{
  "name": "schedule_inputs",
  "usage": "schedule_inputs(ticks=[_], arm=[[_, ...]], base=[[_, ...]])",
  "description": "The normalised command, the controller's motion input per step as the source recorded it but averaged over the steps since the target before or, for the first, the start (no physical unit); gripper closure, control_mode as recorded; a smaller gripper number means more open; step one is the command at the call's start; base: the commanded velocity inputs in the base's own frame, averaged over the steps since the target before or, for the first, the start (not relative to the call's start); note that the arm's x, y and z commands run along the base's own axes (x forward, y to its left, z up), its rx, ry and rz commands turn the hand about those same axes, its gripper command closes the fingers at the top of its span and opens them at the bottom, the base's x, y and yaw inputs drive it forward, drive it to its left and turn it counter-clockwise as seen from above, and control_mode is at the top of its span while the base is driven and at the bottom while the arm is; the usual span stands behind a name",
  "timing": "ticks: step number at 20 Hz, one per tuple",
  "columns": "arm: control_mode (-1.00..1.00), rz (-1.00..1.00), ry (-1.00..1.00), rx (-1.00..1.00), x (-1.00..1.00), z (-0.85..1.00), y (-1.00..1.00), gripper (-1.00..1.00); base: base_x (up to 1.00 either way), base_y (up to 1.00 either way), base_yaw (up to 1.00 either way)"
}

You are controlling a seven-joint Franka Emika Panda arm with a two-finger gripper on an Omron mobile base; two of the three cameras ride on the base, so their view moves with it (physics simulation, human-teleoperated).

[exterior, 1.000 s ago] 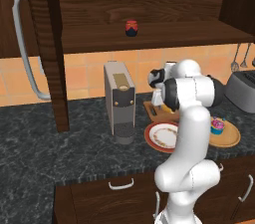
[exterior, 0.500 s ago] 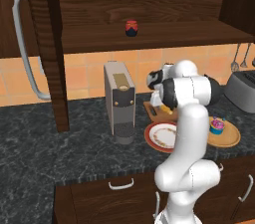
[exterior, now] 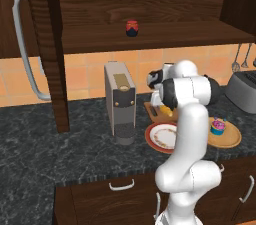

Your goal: From the different types of pastries on the counter, select a croissant and place it on the cutting board. Then retrieve a jar of jam from the cabinet and place it alongside the croissant on the cutting board.

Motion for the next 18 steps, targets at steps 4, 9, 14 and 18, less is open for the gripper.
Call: schedule_inputs(ticks=[4,9,14,18], arm=[[-1.00,0.02,-0.03,0.00,-0.02,0.65,0.00,-1.00],[-1.00,0.10,-0.07,-0.02,-0.73,0.57,0.01,-1.00],[-1.00,0.14,-0.02,-0.01,-1.00,0.23,0.13,-1.00],[-1.00,0.09,0.00,0.00,-1.00,0.11,0.18,-1.00]], base=[[0.00,0.00,0.00],[0.00,0.00,0.00],[0.00,0.00,0.00],[0.00,0.00,0.00]])
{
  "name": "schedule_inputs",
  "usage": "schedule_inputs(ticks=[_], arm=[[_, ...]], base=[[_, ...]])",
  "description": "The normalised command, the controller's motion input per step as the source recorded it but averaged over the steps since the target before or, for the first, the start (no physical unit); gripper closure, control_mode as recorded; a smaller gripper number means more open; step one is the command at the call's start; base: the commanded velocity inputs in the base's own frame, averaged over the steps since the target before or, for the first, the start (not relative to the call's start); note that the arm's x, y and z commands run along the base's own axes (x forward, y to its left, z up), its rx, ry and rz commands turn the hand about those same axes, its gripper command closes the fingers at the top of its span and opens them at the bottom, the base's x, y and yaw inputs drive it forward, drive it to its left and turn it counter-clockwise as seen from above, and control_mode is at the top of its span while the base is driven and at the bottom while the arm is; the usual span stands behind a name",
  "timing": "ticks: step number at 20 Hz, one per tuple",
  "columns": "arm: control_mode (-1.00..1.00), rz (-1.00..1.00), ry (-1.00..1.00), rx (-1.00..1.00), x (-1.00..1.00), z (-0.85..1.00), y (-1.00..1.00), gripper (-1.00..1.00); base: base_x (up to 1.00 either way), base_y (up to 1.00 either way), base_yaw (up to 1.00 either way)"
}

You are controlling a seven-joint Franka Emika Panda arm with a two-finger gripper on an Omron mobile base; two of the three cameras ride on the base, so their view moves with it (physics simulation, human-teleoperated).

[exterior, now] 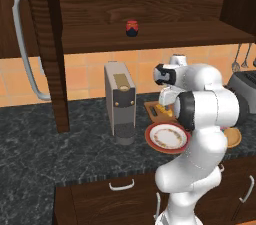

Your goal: From the different types of pastries on the counter, select a croissant and place it on the cutting board. Then retrieve a jar of jam from the cabinet and place it alongside the croissant on the cutting board.

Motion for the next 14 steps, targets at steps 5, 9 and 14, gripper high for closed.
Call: schedule_inputs(ticks=[5,9,14], arm=[[-1.00,0.05,-0.10,0.17,-0.77,0.55,0.08,-1.00],[-1.00,0.01,-0.21,0.21,-0.61,0.86,0.01,-1.00],[-1.00,0.03,-0.16,0.04,-0.52,1.00,0.18,-1.00]], base=[[0.00,0.00,0.00],[0.00,0.00,0.00],[0.00,0.00,0.00]])
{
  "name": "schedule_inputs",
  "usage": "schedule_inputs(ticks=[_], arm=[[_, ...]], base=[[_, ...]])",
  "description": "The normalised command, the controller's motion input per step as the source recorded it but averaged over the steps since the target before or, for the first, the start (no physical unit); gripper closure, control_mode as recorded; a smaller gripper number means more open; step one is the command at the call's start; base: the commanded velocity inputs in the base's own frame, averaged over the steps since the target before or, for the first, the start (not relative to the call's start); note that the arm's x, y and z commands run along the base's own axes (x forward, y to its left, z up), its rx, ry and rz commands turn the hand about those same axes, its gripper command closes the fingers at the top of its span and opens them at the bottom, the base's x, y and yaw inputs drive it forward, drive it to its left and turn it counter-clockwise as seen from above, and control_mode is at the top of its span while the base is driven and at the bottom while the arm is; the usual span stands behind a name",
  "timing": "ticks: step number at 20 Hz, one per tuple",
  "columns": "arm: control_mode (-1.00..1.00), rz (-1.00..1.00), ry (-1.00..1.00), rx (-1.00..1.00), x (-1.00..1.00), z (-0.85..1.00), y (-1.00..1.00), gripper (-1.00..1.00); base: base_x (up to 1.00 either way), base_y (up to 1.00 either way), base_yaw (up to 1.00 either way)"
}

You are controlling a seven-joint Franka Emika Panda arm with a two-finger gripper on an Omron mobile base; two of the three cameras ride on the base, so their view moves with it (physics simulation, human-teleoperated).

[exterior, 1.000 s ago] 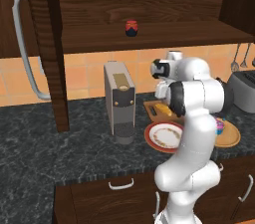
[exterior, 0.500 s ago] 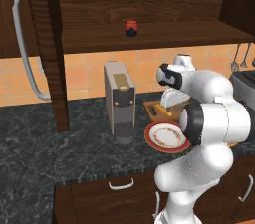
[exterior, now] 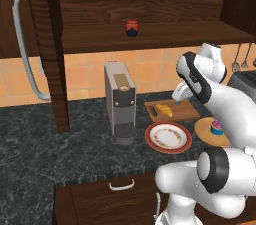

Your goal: From the different types of pastries on the counter, select a croissant and place it on the cutting board. Then retrieve a jar of jam from the cabinet and place it alongside the croissant on the cutting board.

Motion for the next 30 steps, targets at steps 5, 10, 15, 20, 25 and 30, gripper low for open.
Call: schedule_inputs(ticks=[5,10,15,20,25,30], arm=[[-1.00,0.03,-0.06,0.00,-0.30,1.00,0.58,-1.00],[-1.00,0.00,0.00,0.14,-0.24,0.84,0.55,-1.00],[-1.00,0.00,0.00,0.14,-0.32,0.92,0.39,-1.00],[-1.00,-0.11,-0.03,-0.02,-0.25,0.73,0.57,-1.00],[-1.00,-0.30,0.00,-0.02,-0.14,0.37,0.41,-1.00],[-1.00,-0.27,0.02,-0.07,0.03,0.03,0.05,-1.00]], base=[[0.00,0.00,0.00],[0.00,0.00,0.00],[0.00,0.00,0.00],[0.00,0.00,0.00],[0.00,0.00,0.00],[0.00,0.00,0.00]])
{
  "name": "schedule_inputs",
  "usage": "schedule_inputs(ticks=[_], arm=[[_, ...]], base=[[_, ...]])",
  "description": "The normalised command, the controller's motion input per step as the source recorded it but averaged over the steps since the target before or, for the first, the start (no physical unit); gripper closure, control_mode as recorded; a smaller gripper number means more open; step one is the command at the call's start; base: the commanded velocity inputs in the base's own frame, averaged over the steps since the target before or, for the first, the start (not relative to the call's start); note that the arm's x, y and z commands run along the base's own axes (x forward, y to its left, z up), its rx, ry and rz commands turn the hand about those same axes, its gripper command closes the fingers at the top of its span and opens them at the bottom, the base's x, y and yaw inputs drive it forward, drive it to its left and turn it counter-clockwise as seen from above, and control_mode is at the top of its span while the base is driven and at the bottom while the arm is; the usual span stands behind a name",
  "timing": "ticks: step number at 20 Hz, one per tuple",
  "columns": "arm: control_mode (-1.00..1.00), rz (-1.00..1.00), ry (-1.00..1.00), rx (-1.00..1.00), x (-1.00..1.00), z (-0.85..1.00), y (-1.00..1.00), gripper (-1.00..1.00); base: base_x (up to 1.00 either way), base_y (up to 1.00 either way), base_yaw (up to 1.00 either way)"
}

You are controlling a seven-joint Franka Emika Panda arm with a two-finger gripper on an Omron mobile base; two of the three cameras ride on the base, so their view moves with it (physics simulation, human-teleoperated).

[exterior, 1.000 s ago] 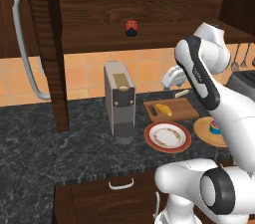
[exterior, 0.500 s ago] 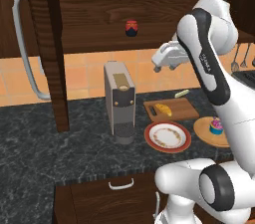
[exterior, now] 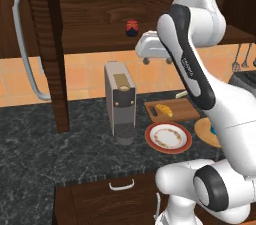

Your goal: From the different types of pastries on the counter, select a croissant and place it on the cutting board. Then retrieve a jar of jam from the cabinet and place it alongside the croissant on the cutting board.

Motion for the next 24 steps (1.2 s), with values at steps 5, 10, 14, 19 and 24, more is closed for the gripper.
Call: schedule_inputs(ticks=[5,10,14,19,24], arm=[[-1.00,-0.05,-0.04,-0.02,0.05,0.16,-0.02,-1.00],[-1.00,-0.04,-0.13,-0.19,0.21,0.53,0.03,-1.00],[-1.00,0.08,0.00,-0.10,0.57,0.12,0.01,-1.00],[-1.00,0.00,0.01,0.01,0.20,0.02,0.00,-1.00],[-1.00,-0.05,0.00,0.02,0.39,0.09,-0.01,-1.00]], base=[[0.00,0.00,0.00],[0.00,0.00,0.00],[0.00,0.00,0.00],[0.00,0.00,0.00],[0.00,0.00,0.00]])
